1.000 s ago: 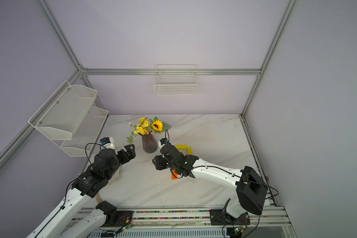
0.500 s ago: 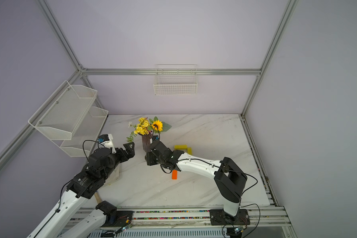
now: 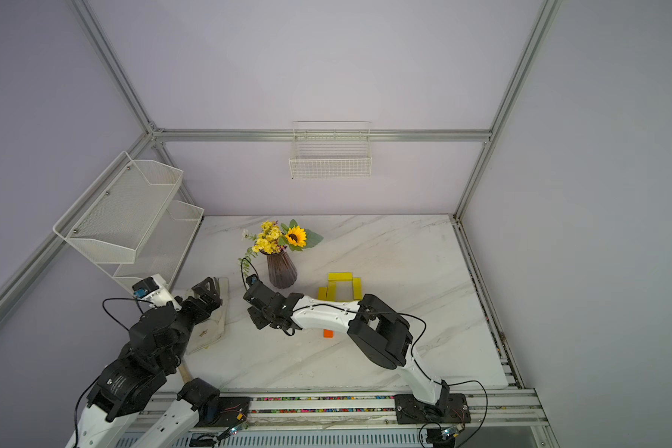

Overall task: Assemble the number 8 with building blocks
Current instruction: Move the distractor to the center of the board.

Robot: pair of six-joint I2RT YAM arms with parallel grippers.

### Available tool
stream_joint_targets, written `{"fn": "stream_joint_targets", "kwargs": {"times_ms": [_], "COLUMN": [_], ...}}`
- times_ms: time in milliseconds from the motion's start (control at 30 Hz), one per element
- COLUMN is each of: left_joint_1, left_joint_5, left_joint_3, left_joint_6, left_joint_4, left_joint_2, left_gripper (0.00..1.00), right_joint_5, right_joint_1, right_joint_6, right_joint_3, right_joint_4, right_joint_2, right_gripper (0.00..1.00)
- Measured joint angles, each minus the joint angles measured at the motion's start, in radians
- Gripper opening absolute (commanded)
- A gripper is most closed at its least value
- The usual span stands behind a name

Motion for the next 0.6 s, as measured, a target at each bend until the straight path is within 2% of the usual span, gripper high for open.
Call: {"fn": "stream_joint_targets", "kwargs": {"times_ms": [133, 300, 467, 600], "left_joint_1": [0.0, 0.0, 0.0, 0.0], "left_joint_5": [-0.106, -0.214, -0.298, -0.322], "left_joint_3": [0.108, 0.267, 0.39, 0.421], "left_joint_6": [-0.023, -0.056, -0.081, -0.091], "left_joint_4": [-0.09, -0.206, -0.295, -0.323], "left_joint_2": [-0.057, -0.064, -0.042, -0.004], "left_gripper": [1.0, 1.0, 1.0, 1.0], "right_joint_5": [-0.028, -0.137, -0.286, -0.38], "right_joint_1": [0.013, 0.016, 0.016, 0.019], "right_joint_6": [-0.095, -0.223, -0.329, -0.383], "right_joint_3": [0.005, 0.024, 0.141, 0.23], "right_joint_4": [0.023, 0.04, 0.031, 0.002], "right_joint_2": [0.021, 0.03, 0.102, 0.175], "right_gripper": [0.55, 0.58, 0.6, 0.61]}}
